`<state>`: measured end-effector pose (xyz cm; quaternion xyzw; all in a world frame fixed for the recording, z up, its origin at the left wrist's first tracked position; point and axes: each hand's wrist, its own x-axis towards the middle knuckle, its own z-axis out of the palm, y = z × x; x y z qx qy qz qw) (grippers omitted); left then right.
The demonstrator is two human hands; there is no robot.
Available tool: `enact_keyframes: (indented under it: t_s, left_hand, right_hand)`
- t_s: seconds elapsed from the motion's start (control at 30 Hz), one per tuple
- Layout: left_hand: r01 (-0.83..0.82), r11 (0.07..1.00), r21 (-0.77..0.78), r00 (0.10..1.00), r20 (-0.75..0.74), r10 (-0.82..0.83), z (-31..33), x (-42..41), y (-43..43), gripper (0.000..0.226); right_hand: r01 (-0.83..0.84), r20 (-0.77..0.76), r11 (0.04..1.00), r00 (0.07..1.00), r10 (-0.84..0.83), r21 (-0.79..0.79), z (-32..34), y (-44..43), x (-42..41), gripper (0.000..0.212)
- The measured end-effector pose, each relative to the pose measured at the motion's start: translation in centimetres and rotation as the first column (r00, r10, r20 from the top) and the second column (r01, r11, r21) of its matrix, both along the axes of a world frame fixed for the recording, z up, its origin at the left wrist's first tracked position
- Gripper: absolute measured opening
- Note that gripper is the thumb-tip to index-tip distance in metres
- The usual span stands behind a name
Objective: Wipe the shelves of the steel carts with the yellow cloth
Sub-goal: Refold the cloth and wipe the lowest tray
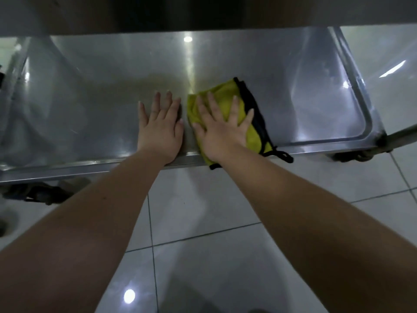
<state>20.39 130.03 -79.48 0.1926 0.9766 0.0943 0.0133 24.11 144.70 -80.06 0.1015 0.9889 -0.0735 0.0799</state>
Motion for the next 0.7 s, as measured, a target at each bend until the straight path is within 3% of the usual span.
enact_keyframes:
  t_s: [0.2, 0.47, 0.7]
  left_hand:
    - [-0.027, 1.000, -0.016, 0.998, -0.052, 0.026, -0.1, 0.8, -0.1, 0.057]
    - [-0.058, 0.995, 0.085, 0.988, -0.139, 0.069, -0.2, 0.6, -0.1, 0.057]
    - [0.030, 0.996, 0.080, 0.990, -0.143, -0.018, -0.3, 0.6, 0.2, 0.054]
  right_hand:
    - [-0.068, -0.035, 0.998, 0.997, 0.069, 0.011, 0.0, 1.7, 0.1, 0.057]
    - [0.362, -0.024, 0.932, 0.932, -0.362, 0.016, 0.2, 15.8, -0.2, 0.065]
    - [0.438, -0.028, 0.899, 0.899, -0.437, 0.023, 0.0, 11.0, -1.8, 0.064]
